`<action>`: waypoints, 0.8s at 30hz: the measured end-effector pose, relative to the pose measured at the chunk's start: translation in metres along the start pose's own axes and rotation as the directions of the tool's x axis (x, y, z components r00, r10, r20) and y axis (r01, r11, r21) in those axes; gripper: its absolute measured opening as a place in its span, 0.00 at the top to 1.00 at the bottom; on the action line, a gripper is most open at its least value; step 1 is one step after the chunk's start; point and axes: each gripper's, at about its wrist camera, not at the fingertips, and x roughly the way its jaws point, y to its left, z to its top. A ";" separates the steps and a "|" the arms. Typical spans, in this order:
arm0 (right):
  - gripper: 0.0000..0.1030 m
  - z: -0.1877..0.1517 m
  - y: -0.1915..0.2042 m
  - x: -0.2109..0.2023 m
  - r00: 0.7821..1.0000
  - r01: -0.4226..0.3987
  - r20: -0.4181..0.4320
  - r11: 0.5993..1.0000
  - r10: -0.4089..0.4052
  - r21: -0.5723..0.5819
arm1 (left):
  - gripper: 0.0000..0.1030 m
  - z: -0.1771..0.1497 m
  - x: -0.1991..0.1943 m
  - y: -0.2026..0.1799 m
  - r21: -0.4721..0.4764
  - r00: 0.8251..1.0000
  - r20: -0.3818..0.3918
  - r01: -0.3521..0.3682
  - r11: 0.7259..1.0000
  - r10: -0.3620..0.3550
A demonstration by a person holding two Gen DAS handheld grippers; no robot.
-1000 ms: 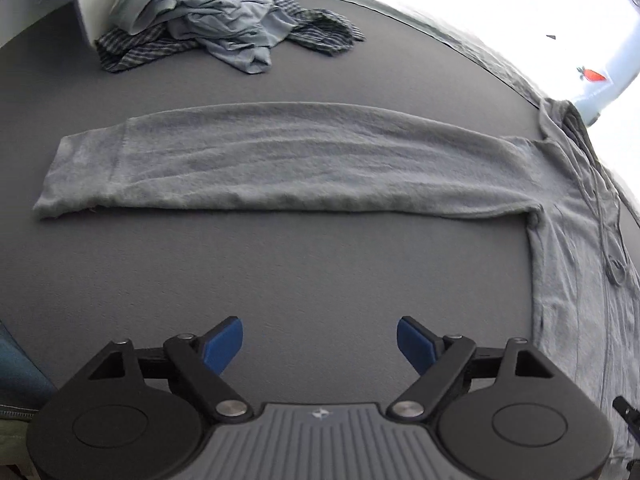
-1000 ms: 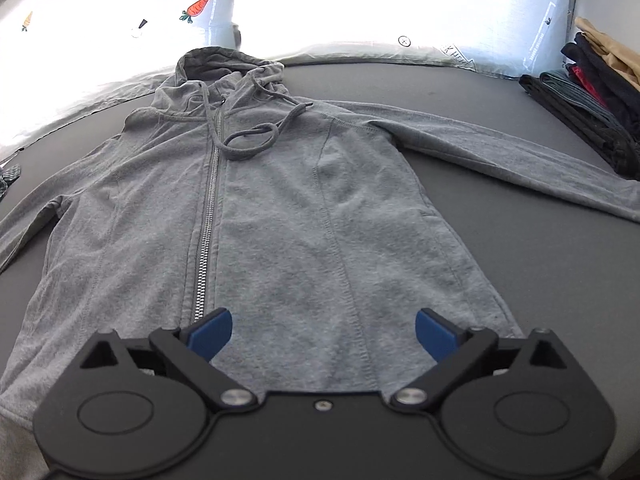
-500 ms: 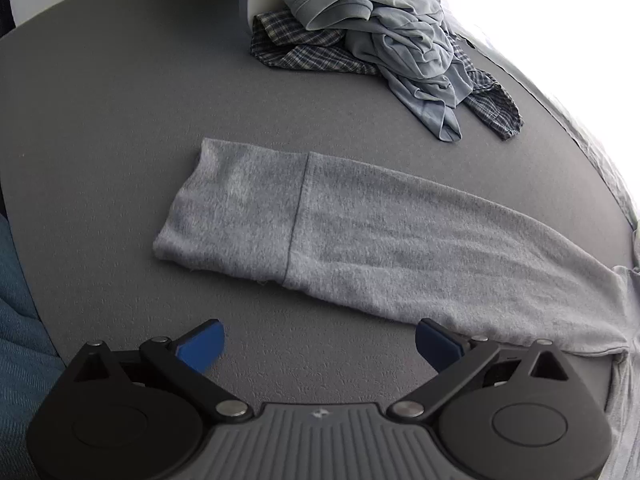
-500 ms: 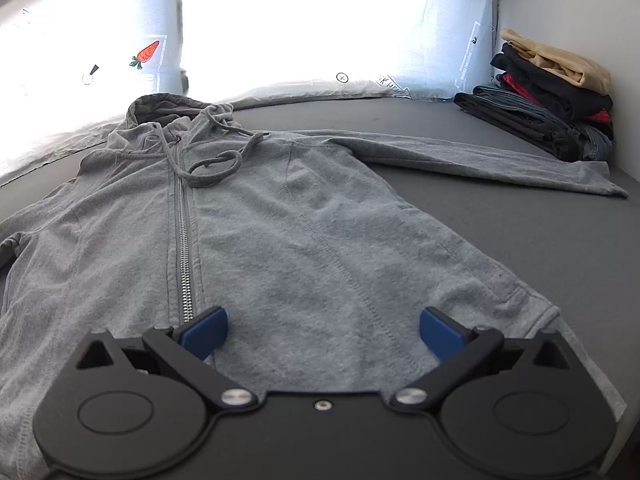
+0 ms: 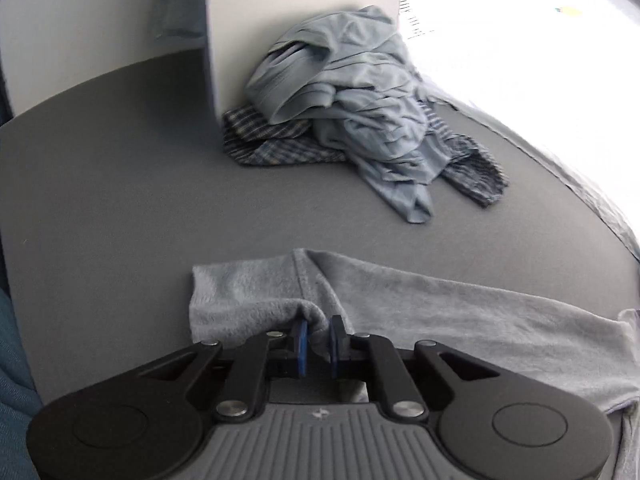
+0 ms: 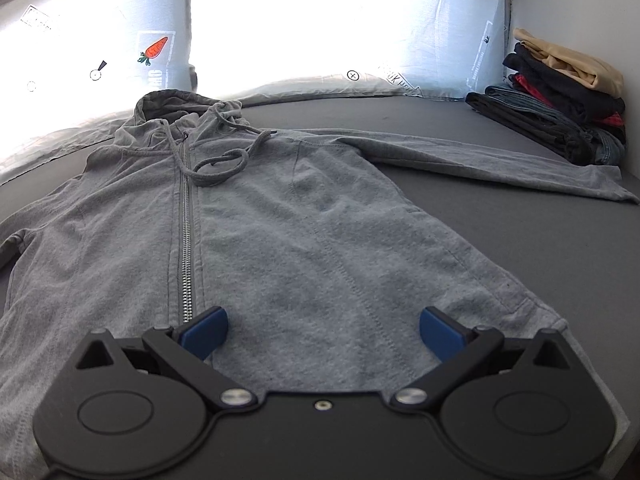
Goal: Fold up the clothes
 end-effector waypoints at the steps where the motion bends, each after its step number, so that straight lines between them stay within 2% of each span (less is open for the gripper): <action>1: 0.00 0.001 -0.001 0.001 1.000 -0.005 -0.005 1.000 0.005 -0.004 | 0.89 0.003 -0.005 -0.021 0.060 0.999 0.016 0.051 0.997 -0.052; 3: 0.00 0.003 -0.002 0.002 1.000 -0.016 -0.014 1.000 0.016 -0.011 | 0.90 0.007 -0.017 -0.067 0.198 0.982 0.030 0.177 0.964 -0.186; 4: 0.00 0.004 -0.002 0.003 1.000 -0.020 -0.018 1.000 0.019 -0.014 | 0.90 0.006 -0.026 -0.092 0.277 0.964 0.025 0.248 0.928 -0.265; 6: 0.00 0.003 -0.002 0.003 1.000 -0.021 -0.018 1.000 0.020 -0.014 | 0.89 -0.003 -0.043 -0.143 0.421 0.909 -0.021 0.386 0.821 -0.417; 7: 0.00 0.003 -0.003 0.002 1.000 -0.022 -0.018 1.000 0.022 -0.014 | 0.87 -0.009 -0.048 -0.163 0.462 0.879 -0.059 0.444 0.767 -0.473; 9: 0.00 0.003 -0.003 0.002 1.000 -0.023 -0.021 1.000 0.023 -0.012 | 0.80 -0.024 -0.052 -0.196 0.511 0.824 -0.151 0.538 0.671 -0.545; 10: 0.00 0.004 -0.003 0.002 0.999 -0.024 -0.027 1.000 0.024 -0.012 | 0.72 -0.030 -0.050 -0.207 0.532 0.810 -0.198 0.561 0.634 -0.552; 11: 0.00 0.006 -0.003 0.003 0.999 -0.025 -0.036 1.000 0.024 -0.011 | 0.63 -0.037 -0.048 -0.213 0.556 0.810 -0.225 0.563 0.612 -0.541; 12: 0.00 0.009 -0.003 0.004 0.998 -0.025 -0.054 1.000 0.025 -0.010 | 0.59 -0.042 -0.047 -0.214 0.572 0.822 -0.230 0.548 0.610 -0.521; 14: 0.00 0.015 -0.003 0.006 0.995 -0.026 -0.094 1.000 0.025 -0.008 | 0.40 -0.040 -0.036 -0.209 0.552 0.847 -0.235 0.521 0.651 -0.478; 16: 0.00 0.024 -0.003 0.010 0.988 -0.026 -0.155 1.000 0.025 -0.003 | 0.28 -0.029 -0.020 -0.197 0.490 0.869 -0.244 0.493 0.719 -0.430; 18: 0.00 0.033 -0.003 0.014 0.978 -0.035 -0.204 0.999 0.036 0.012 | 0.26 -0.015 -0.005 -0.186 0.437 0.899 -0.244 0.437 0.786 -0.364; 19: 0.04 0.036 -0.003 0.015 0.975 -0.051 -0.214 0.998 0.056 0.028 | 0.26 -0.007 0.004 -0.181 0.419 0.916 -0.244 0.397 0.817 -0.319; 20: 0.14 0.040 -0.004 0.014 0.974 -0.066 -0.214 0.997 0.075 0.052 | 0.26 0.000 0.011 -0.174 0.405 0.925 -0.245 0.369 0.836 -0.290; 22: 0.25 0.048 -0.005 0.013 0.972 -0.079 -0.212 0.989 0.105 0.127 | 0.24 0.011 0.018 -0.162 0.379 0.931 -0.243 0.351 0.856 -0.274; 24: 0.36 0.057 -0.006 0.012 0.969 -0.102 -0.202 0.975 0.143 0.199 | 0.17 0.019 0.023 -0.150 0.354 0.931 -0.240 0.347 0.869 -0.275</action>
